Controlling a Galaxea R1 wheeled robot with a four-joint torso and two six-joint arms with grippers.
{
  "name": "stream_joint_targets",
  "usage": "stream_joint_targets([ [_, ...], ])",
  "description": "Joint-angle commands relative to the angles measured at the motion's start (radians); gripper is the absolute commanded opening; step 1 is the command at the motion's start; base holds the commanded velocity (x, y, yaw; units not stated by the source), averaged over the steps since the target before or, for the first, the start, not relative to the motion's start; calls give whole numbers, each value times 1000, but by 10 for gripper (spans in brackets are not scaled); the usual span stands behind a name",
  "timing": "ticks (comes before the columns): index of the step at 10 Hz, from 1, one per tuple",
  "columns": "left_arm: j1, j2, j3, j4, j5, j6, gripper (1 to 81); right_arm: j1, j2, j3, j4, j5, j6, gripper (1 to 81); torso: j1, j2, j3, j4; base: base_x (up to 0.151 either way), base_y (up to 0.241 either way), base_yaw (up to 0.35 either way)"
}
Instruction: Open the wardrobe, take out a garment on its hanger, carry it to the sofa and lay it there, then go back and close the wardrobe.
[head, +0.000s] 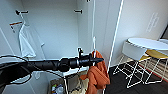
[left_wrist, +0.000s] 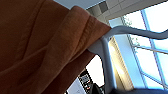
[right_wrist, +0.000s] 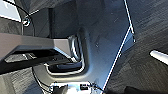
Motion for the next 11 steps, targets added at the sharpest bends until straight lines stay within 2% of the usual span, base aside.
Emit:
stream_joint_targets([
  [1, -191, 8, 35, 41, -88, 11, 10, 10, -12, 2, 1, -56, 2, 811, 0, 0, 0, 0, 0, 0, -231],
  [3, -191, 10, 36, 41, -76, 11, 10, 10, -9, 2, 0, -56, 2, 811, 0, 0, 0, 0, 0, 0, -231],
  [4, -191, 13, 36, 42, -76, 11, 10, 10, -6, 2, -2, -56, 2, 811, 0, 0, -30, 0, 0, 0, -231],
  [5, -191, 16, 38, 42, -76, 11, 10, 10, -6, 2, -4, -56, 2, 811, 0, 0, -87, 0, 0, 0, -231],
  [6, -191, 21, 38, 49, -74, 11, 10, 12, -5, 2, -4, -56, 2, 811, 0, 0, -98, 0, 0, 0, -231],
  [7, -191, 21, 38, 49, -74, 11, 10, 13, -5, 2, -4, -56, 2, 811, -1, 0, -24, 0, 0, 0, -231],
  [9, -191, 24, 38, 52, -74, 11, 10, 17, -3, 2, -2, -56, 2, 811, -1, 0, -77, 1, 0, 0, -232],
  [11, -191, 27, 36, 56, -74, 11, 10, 17, 1, -2, -2, -56, 2, 811, 0, 0, -91, 1, 0, 0, -232],
])
